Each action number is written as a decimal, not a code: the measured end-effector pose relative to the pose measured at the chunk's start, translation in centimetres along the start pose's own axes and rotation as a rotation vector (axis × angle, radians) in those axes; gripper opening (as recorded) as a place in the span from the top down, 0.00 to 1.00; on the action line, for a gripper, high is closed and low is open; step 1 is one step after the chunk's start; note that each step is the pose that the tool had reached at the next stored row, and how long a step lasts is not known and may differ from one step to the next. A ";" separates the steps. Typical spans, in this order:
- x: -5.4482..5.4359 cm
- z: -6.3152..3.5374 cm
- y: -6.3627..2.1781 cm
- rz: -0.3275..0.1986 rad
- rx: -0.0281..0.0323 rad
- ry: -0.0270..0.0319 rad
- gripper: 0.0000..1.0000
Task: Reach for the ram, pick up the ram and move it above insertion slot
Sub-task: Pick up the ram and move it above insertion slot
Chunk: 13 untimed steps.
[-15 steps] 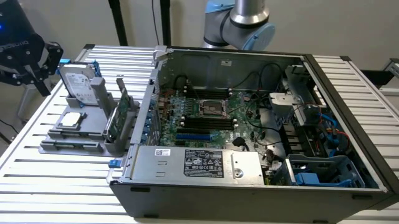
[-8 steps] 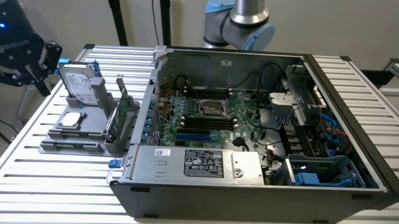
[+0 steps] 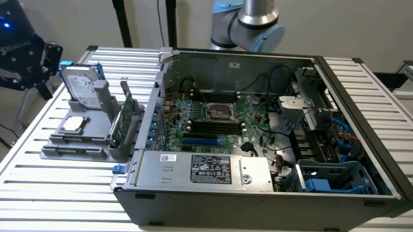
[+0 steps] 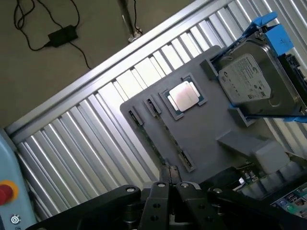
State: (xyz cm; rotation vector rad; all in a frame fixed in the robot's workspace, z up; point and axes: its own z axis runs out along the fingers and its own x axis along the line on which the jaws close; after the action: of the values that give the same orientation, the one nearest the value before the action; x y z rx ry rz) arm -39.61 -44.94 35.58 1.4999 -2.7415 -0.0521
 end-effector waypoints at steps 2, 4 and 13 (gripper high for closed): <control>0.0 0.02 0.00 -0.037 0.0039 -0.0001 0.89; 0.0 0.05 0.00 -0.073 0.0089 -0.0008 0.89; 0.0 0.24 -0.01 -0.236 0.0348 -0.0027 0.89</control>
State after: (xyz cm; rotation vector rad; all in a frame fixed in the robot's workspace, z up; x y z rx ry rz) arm -39.61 -44.94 35.34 1.8262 -2.5647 -0.0092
